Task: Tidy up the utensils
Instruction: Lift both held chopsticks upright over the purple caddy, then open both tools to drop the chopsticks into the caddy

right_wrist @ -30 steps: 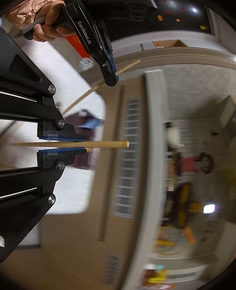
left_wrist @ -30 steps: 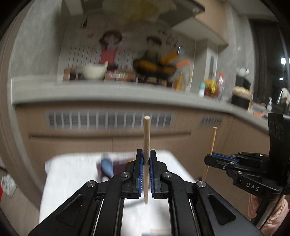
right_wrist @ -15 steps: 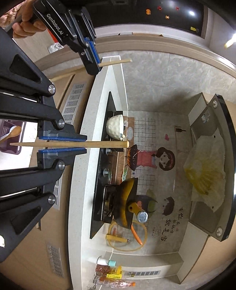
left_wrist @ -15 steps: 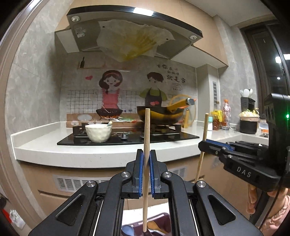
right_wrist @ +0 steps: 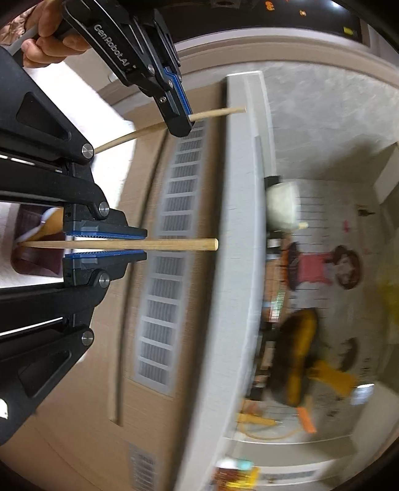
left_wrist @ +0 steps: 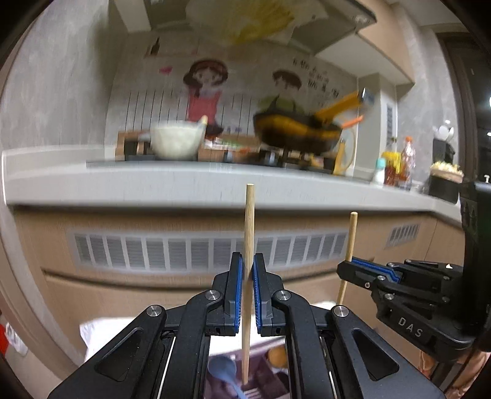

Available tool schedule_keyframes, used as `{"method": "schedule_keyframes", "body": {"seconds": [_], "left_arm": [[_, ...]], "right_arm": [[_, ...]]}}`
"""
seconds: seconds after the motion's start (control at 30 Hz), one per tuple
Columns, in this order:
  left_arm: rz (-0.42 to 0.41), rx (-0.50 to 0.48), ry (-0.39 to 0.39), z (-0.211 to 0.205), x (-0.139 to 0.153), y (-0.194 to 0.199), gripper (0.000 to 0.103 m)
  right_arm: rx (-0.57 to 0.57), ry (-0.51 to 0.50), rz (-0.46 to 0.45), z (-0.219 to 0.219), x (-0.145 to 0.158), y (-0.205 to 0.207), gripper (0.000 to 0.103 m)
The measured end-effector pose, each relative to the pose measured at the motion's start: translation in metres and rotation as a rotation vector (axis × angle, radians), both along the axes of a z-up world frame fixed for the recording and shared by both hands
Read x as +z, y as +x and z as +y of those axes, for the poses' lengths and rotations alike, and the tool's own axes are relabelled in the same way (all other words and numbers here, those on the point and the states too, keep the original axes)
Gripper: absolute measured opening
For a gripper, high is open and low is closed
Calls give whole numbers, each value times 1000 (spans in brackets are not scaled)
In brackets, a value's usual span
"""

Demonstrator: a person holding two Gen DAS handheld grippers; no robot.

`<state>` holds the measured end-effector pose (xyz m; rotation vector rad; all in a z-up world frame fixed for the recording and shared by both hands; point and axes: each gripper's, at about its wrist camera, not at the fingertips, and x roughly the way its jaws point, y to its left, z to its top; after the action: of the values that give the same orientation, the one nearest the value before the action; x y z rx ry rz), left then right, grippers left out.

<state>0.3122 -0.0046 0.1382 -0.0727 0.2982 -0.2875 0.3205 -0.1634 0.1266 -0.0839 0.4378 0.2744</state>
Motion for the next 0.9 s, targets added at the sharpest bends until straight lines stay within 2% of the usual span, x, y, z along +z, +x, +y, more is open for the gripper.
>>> {"method": "schedule_keyframes", "body": {"seconds": [0.17,0.3,0.4,0.5,0.63,0.73,0.8,0.9], "left_arm": [[106,-20,-10,-5,-47,9,7],[174,-30,4,-13,-74,14,7],[197,-30,-1,-13,-79,16,9],[220,-25,-11,-9,-78,15,9],[187,-13,-22,3,-64,-1,9],[174,-1,-27,16,-55,-16,11],[183,3,-26,25,-55,-26,22],[228,-15,-11,31,-66,-37,36]], "right_arm": [[-6,39,133,-7,-52,16,6],[-19,38,135,-10,-68,15,7],[5,37,163,-10,-73,18,7],[-7,-14,176,-8,-77,19,8],[-10,-26,165,-14,-75,6,11],[-3,-60,151,-17,-71,-8,25],[8,-89,150,-16,-70,-16,35],[46,-115,187,-20,-79,-34,35]]}}
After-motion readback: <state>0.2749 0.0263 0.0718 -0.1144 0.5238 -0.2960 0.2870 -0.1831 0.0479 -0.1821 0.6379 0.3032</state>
